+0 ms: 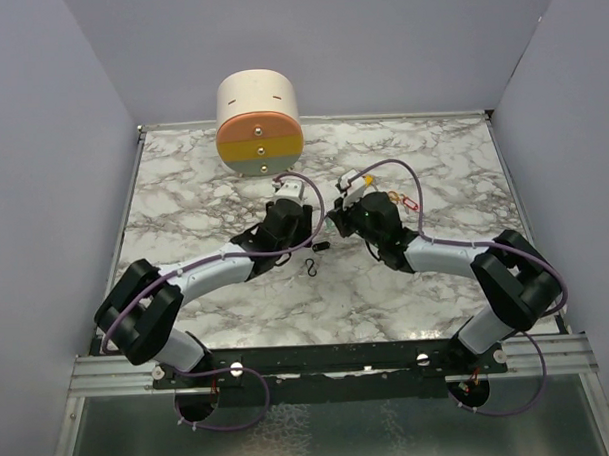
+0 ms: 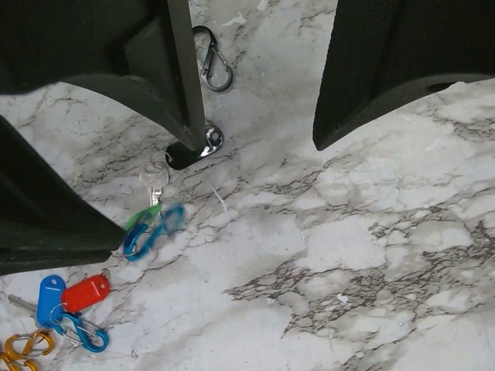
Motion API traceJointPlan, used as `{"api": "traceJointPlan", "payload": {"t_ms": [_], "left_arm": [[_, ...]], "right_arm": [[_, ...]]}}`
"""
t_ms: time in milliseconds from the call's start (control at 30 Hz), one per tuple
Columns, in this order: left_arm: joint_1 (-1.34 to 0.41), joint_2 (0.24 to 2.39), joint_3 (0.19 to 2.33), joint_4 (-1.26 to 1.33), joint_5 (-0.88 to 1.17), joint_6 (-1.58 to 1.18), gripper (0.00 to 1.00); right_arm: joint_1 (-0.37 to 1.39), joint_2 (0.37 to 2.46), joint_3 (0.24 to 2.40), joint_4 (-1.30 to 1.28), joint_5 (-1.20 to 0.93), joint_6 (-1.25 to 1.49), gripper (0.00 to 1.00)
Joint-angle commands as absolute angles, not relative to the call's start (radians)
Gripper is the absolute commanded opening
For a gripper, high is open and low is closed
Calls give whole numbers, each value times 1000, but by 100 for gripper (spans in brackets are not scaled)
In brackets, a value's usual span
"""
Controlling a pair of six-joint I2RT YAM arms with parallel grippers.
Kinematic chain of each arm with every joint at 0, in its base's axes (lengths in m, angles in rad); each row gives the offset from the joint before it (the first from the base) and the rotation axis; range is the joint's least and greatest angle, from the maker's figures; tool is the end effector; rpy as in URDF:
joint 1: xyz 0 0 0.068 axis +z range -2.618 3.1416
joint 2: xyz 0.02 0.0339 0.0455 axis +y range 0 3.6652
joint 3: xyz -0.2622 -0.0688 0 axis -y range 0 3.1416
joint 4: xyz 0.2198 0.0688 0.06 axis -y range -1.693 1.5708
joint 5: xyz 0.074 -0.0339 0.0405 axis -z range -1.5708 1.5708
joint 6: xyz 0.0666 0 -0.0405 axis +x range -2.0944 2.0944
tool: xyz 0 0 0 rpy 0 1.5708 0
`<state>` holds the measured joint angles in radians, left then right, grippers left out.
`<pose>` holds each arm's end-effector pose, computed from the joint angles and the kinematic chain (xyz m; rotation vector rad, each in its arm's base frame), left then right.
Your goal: Put the keys on the keyring
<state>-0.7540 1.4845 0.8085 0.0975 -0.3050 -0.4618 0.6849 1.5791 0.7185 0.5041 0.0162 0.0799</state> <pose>0.2481 -0.2055 0.2088 0.1352 2.1403 -0.3911 0.2661 0.2160 0.1991 -0.5731 1.8734 0.4931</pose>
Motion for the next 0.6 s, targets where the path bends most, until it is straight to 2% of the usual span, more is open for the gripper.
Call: {"api": "traceJointPlan", "payload": {"t_ms": [0, 500, 567], "left_arm": [[-741, 1414, 767, 97, -370, -488, 60], [-739, 1338, 717, 92, -390, -495, 61], [-740, 1326, 707, 94, -392, -497, 66]], "right_arm": [[673, 1547, 708, 487, 82, 69, 1], [639, 1564, 751, 425, 181, 126, 1], [622, 1595, 777, 417, 182, 133, 1]]}}
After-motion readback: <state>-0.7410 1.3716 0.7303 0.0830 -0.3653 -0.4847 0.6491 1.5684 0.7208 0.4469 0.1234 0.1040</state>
